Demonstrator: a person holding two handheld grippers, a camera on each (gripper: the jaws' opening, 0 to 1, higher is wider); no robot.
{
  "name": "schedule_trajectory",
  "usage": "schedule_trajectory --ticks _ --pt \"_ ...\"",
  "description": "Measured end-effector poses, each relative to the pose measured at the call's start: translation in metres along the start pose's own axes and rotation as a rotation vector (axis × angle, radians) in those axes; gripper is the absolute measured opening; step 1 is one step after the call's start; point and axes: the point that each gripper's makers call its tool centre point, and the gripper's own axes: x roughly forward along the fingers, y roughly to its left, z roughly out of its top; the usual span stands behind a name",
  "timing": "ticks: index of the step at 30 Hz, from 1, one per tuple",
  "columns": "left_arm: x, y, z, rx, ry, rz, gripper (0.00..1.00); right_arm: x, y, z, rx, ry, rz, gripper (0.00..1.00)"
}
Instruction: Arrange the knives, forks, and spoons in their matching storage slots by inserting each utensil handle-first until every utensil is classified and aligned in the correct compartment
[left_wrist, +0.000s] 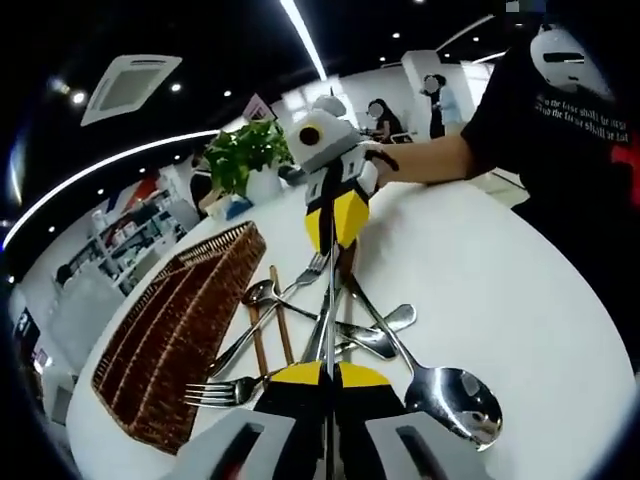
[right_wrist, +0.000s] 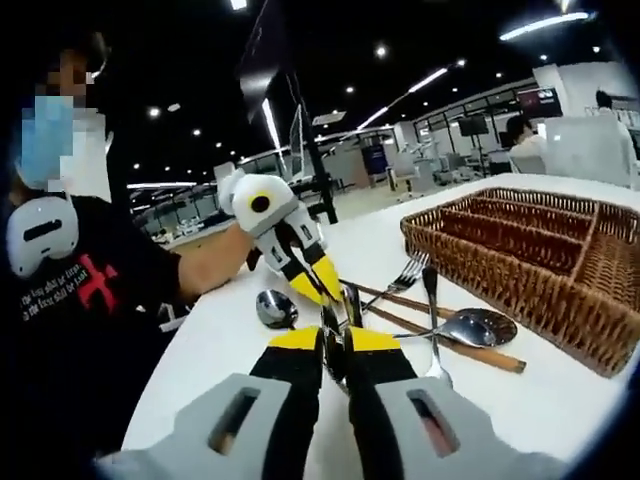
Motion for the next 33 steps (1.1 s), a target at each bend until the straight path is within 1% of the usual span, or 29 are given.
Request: schedule_trajectory --ticks 2,3,5,6,8,9,11,12,14,15,16,17,19,21,22,24,26,28,30,31,32,33 --pt "0.000 0.001 0.000 0.012 0.001 0.006 0.02 0.000 0.001 0.000 0.001 0.003 0.003 0.06" --pt "0.000 0.000 0.000 0.012 0.003 0.002 0.02 0.000 0.001 -0.002 -0.013 0.013 0.000 0.06" --pt "0.000 -0.001 0.000 0.010 0.002 -0.006 0.02 0.000 0.003 0.000 -0.101 0.000 0.004 0.05" --pt "0.000 -0.002 0.001 0.004 0.000 -0.011 0.02 0.000 0.003 0.000 -0.116 -0.001 0.002 0.05" --pt "0.000 -0.003 0.001 -0.001 0.002 -0.015 0.02 0.001 0.006 -0.002 -0.098 0.013 0.004 0.03" --pt "-0.001 -0.002 0.002 -0.007 -0.002 -0.012 0.02 0.000 0.004 0.001 -0.111 0.010 -0.007 0.03" --pt "0.000 0.001 0.003 -0.014 -0.013 -0.002 0.04 -0.001 0.005 0.002 -0.110 0.006 0.007 0.00" --pt "-0.001 0.002 0.002 -0.019 -0.013 -0.002 0.05 -0.001 0.008 0.002 -0.102 0.006 0.018 0.00" --pt "-0.001 0.002 0.001 -0.016 -0.008 0.002 0.04 0.001 0.008 0.001 -0.128 0.012 0.011 0.00" --pt "-0.001 0.002 0.001 -0.014 -0.011 0.000 0.04 0.000 0.007 0.001 -0.127 0.009 0.009 0.01" --pt "-0.002 0.002 0.002 -0.015 -0.020 -0.004 0.03 0.000 0.005 0.004 -0.135 -0.007 -0.003 0.02" --pt "-0.001 0.002 0.002 -0.015 -0.021 -0.007 0.02 -0.001 0.005 0.003 -0.138 -0.005 -0.003 0.03" --pt "0.000 -0.003 0.005 -0.005 -0.012 -0.032 0.01 -0.003 0.010 0.001 -0.158 0.002 0.031 0.03" --pt "0.000 -0.005 0.005 -0.004 -0.004 -0.047 0.01 -0.005 0.011 0.000 -0.168 0.005 0.030 0.04" --pt "0.001 -0.004 0.006 0.001 0.009 -0.046 0.01 -0.006 0.010 0.000 -0.174 0.006 0.024 0.07" --pt "0.000 -0.001 0.005 0.006 0.029 -0.046 0.01 -0.011 0.006 0.008 -0.177 -0.023 0.002 0.26" --pt "-0.001 0.000 0.007 0.006 0.032 -0.047 0.01 -0.016 0.004 0.011 -0.168 -0.033 -0.002 0.41" --pt "-0.001 -0.001 0.008 -0.007 0.040 -0.063 0.01 -0.021 0.004 0.010 -0.161 -0.019 -0.008 0.46" --pt "0.000 -0.001 0.007 -0.011 0.059 -0.063 0.01 -0.025 -0.001 0.010 -0.178 -0.013 -0.038 0.54" --pt "0.000 -0.001 0.006 -0.011 0.069 -0.061 0.01 -0.027 -0.003 0.010 -0.165 -0.006 -0.053 0.60" --pt "0.000 0.000 0.005 -0.012 0.075 -0.060 0.01 -0.029 -0.008 0.013 -0.151 -0.015 -0.085 0.70" --pt "0.000 0.001 0.005 -0.011 0.081 -0.056 0.01 -0.031 -0.012 0.016 -0.143 -0.029 -0.104 0.77"
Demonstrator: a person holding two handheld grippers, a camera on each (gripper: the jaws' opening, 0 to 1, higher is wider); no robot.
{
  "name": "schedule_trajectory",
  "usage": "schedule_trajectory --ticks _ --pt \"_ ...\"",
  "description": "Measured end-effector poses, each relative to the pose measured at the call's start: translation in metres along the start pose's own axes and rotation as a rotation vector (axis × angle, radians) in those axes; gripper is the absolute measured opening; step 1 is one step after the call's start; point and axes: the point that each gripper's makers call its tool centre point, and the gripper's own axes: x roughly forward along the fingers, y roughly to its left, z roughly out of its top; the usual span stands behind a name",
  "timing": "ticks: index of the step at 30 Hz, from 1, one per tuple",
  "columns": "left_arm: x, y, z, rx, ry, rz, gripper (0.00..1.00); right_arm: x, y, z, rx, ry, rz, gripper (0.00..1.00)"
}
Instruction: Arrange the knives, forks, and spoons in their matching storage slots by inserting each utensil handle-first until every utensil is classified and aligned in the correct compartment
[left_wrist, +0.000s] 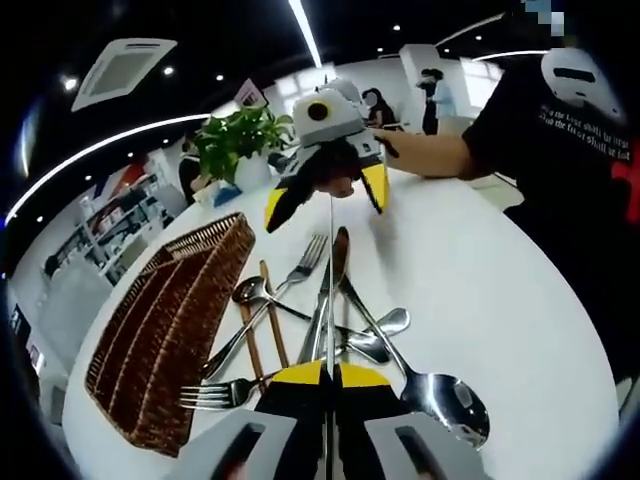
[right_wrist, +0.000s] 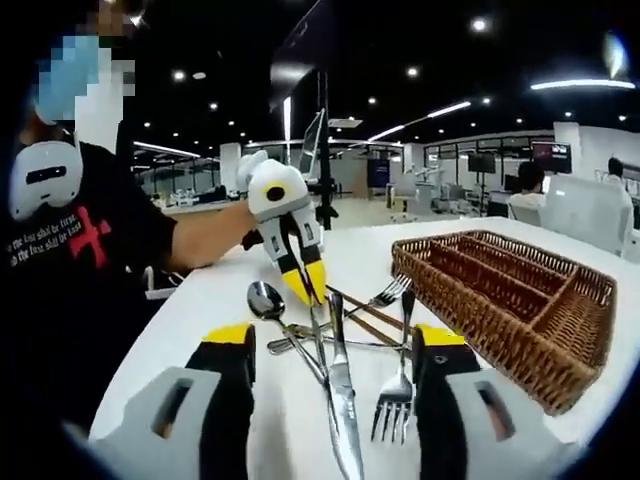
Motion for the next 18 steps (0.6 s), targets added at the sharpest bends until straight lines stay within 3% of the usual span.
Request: schedule_trajectory --ticks 2,5,11,18 --pt "-0.001 0.003 0.000 -0.006 0.012 0.005 0.01 -0.004 -0.010 0.001 0.037 -0.003 -0.043 0.90" --pt "-0.004 0.008 0.000 -0.014 0.036 0.020 0.01 -0.010 -0.021 0.000 0.023 0.002 -0.084 0.99" --pt "-0.014 0.012 0.007 -0.051 0.059 0.024 0.01 -0.025 -0.041 0.007 0.035 -0.025 -0.165 0.99" --pt "-0.022 0.020 0.011 -0.009 0.101 0.041 0.01 -0.045 -0.073 0.005 0.053 -0.022 -0.310 0.99"
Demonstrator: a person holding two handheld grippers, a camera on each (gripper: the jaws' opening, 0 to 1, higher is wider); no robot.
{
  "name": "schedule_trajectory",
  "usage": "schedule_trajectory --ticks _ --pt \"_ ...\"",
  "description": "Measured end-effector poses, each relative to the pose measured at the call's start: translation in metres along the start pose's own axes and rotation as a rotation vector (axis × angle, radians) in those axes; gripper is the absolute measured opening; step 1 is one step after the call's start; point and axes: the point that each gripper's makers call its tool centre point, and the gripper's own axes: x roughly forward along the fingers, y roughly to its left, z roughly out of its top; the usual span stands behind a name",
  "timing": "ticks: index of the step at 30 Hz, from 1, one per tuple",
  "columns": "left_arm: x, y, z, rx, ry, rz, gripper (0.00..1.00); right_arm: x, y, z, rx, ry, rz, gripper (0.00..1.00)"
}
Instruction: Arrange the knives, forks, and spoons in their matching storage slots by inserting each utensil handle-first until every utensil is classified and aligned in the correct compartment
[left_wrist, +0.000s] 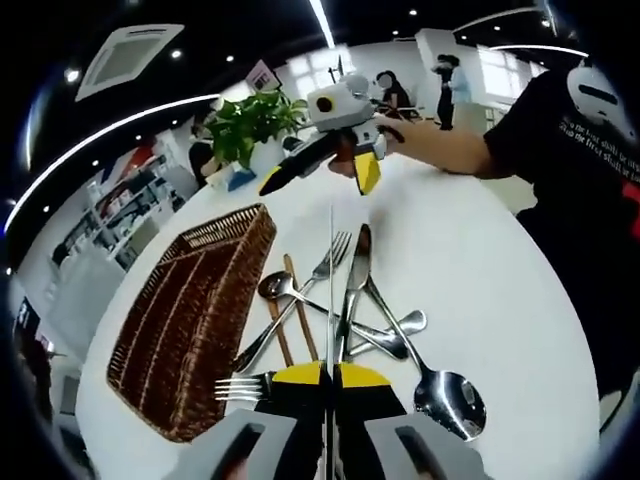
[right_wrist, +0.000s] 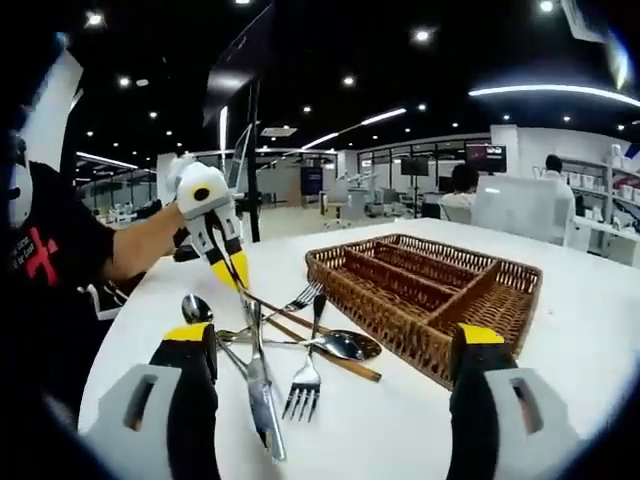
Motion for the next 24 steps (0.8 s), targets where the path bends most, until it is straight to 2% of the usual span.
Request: schedule_trajectory --ticks 4,11,14,15,20,24 --pt "-0.004 0.003 0.004 0.027 0.008 0.009 0.01 -0.007 -0.010 0.006 0.008 -0.028 -0.033 0.99" --pt "-0.010 0.010 0.014 0.074 0.009 0.011 0.01 -0.012 -0.017 0.005 -0.006 -0.029 -0.048 0.99" --pt "-0.012 0.018 0.017 0.083 0.032 0.019 0.01 -0.013 -0.019 0.002 -0.018 -0.003 -0.060 0.99" --pt "-0.014 0.024 0.017 0.081 0.052 0.026 0.01 -0.016 -0.024 -0.001 -0.003 0.023 -0.089 0.99" --pt "-0.018 0.033 0.022 0.127 0.057 0.039 0.01 -0.026 -0.025 0.008 -0.016 -0.008 -0.119 0.99" --pt "-0.020 0.037 0.025 0.143 0.058 0.046 0.01 -0.036 -0.035 0.013 -0.041 -0.021 -0.161 0.99"
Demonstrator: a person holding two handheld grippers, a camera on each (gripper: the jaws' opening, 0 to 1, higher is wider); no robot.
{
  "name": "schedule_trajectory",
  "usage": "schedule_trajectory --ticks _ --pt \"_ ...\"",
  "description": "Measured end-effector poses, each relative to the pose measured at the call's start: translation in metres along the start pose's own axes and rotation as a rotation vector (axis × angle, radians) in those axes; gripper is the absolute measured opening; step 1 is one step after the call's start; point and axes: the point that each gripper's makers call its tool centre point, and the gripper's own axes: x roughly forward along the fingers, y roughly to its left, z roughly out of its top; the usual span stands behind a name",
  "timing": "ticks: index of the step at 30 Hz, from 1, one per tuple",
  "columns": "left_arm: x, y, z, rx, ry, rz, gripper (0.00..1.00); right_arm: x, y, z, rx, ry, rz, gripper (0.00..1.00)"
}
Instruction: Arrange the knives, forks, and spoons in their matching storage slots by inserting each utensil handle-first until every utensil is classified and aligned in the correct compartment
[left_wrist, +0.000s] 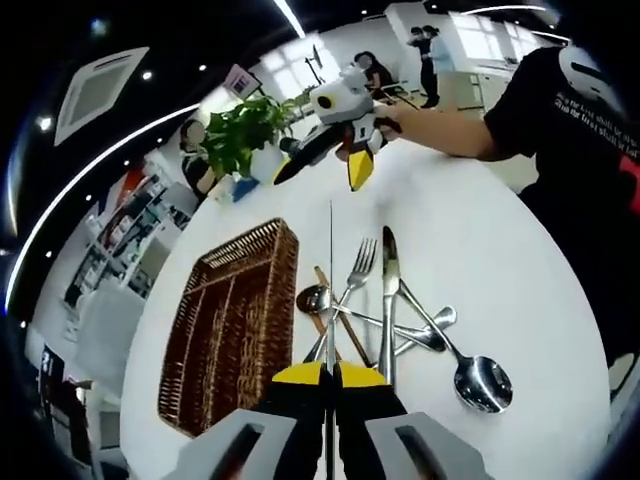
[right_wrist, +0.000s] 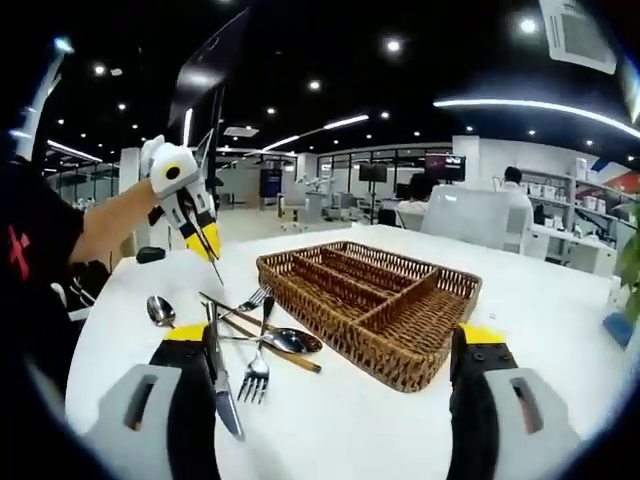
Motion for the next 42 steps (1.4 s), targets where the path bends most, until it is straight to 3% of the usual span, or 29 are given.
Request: schedule_trajectory --ticks 6,9,11,15,24,32,42 --pt "-0.004 0.005 0.005 0.004 0.024 -0.002 0.01 -0.008 -0.009 0.004 0.027 -0.012 -0.013 0.99" --pt "-0.010 0.011 0.008 0.035 0.038 0.008 0.01 -0.013 -0.010 -0.008 0.028 0.070 -0.016 0.99" --pt "-0.012 0.014 0.008 0.041 0.050 0.013 0.02 -0.013 -0.009 -0.009 0.012 0.090 -0.026 0.99" --pt "-0.012 0.018 0.009 0.058 0.059 0.022 0.01 -0.017 -0.006 0.002 0.026 0.058 -0.025 0.99" --pt "-0.010 0.022 0.015 0.057 0.052 0.030 0.01 -0.024 -0.010 0.009 0.042 0.029 -0.030 0.99" --pt "0.000 0.028 0.009 0.041 0.048 0.033 0.01 -0.023 -0.007 0.007 0.037 0.037 -0.025 0.99" --pt "0.010 0.051 -0.001 0.048 0.047 0.059 0.01 -0.024 -0.010 0.010 0.047 0.017 -0.040 0.99"
